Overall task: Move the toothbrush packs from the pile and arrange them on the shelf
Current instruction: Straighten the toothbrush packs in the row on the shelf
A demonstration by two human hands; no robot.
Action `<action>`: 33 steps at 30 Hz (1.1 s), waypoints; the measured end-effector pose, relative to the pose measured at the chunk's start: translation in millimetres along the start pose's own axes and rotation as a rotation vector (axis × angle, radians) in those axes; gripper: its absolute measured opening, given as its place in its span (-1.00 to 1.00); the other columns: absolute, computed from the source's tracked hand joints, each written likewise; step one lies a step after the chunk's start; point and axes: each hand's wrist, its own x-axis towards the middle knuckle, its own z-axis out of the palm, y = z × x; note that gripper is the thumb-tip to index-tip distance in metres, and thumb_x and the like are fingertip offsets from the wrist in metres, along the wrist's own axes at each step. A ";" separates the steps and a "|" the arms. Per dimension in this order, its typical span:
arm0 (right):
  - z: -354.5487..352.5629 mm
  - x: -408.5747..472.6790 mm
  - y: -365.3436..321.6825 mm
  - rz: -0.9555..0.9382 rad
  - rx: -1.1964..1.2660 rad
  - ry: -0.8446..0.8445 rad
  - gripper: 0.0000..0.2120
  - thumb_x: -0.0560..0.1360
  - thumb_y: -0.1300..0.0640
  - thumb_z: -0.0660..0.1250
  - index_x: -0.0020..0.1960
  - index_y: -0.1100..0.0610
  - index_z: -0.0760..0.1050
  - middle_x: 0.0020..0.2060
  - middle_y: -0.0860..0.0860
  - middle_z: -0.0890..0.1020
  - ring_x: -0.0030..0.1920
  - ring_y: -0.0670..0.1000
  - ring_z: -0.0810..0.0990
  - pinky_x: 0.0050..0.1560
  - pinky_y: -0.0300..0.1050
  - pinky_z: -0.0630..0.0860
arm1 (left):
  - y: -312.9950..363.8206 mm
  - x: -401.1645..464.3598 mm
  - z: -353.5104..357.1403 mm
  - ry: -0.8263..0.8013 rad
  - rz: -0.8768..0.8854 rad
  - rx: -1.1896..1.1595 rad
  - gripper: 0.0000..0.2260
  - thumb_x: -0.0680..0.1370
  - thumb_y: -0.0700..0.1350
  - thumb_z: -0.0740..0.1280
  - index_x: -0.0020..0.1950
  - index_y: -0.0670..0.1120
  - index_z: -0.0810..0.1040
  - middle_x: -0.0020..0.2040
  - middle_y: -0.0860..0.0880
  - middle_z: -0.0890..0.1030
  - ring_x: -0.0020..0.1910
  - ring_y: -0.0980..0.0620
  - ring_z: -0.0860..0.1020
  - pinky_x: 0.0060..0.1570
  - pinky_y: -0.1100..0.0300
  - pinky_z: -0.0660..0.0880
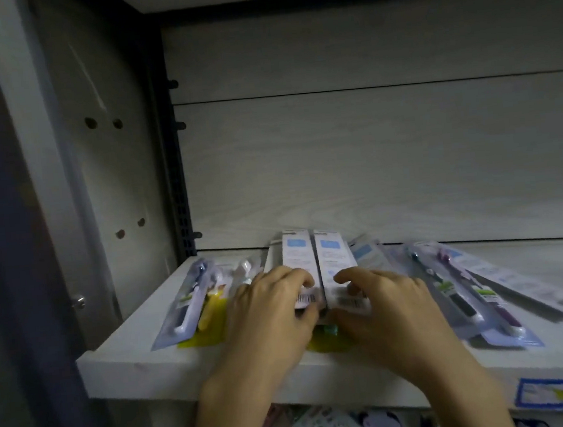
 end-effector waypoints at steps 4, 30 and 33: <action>3.5 1.0 -9.5 0.068 0.023 0.079 -0.66 0.55 -0.07 0.22 0.31 -0.10 0.38 0.05 -0.09 0.66 0.05 -0.01 0.60 0.13 -0.07 0.46 | -14.7 7.5 4.0 -0.102 0.032 -0.092 -0.76 0.52 0.09 0.32 0.17 0.15 0.49 0.17 0.19 0.52 0.12 0.15 0.48 0.08 0.18 0.47; 13.4 3.9 0.8 0.495 0.205 0.329 -0.80 0.45 -0.04 0.39 0.01 0.04 0.60 -0.32 -0.08 0.58 -0.18 0.01 0.57 -0.20 -0.10 0.48 | -35.1 11.8 6.2 0.175 -0.242 -0.323 -0.76 0.48 0.20 0.32 -0.19 0.05 0.56 -0.35 0.11 0.64 -0.30 0.17 0.59 -0.31 0.18 0.52; 7.4 2.7 0.3 0.489 0.276 0.306 -0.81 0.46 -0.04 0.36 0.04 0.00 0.52 -0.41 -0.13 0.50 -0.27 -0.04 0.59 -0.19 -0.08 0.53 | -35.4 13.2 7.7 0.203 -0.294 -0.363 -0.81 0.47 0.13 0.38 -0.24 0.05 0.56 -0.39 0.09 0.64 -0.33 0.14 0.59 -0.30 0.13 0.54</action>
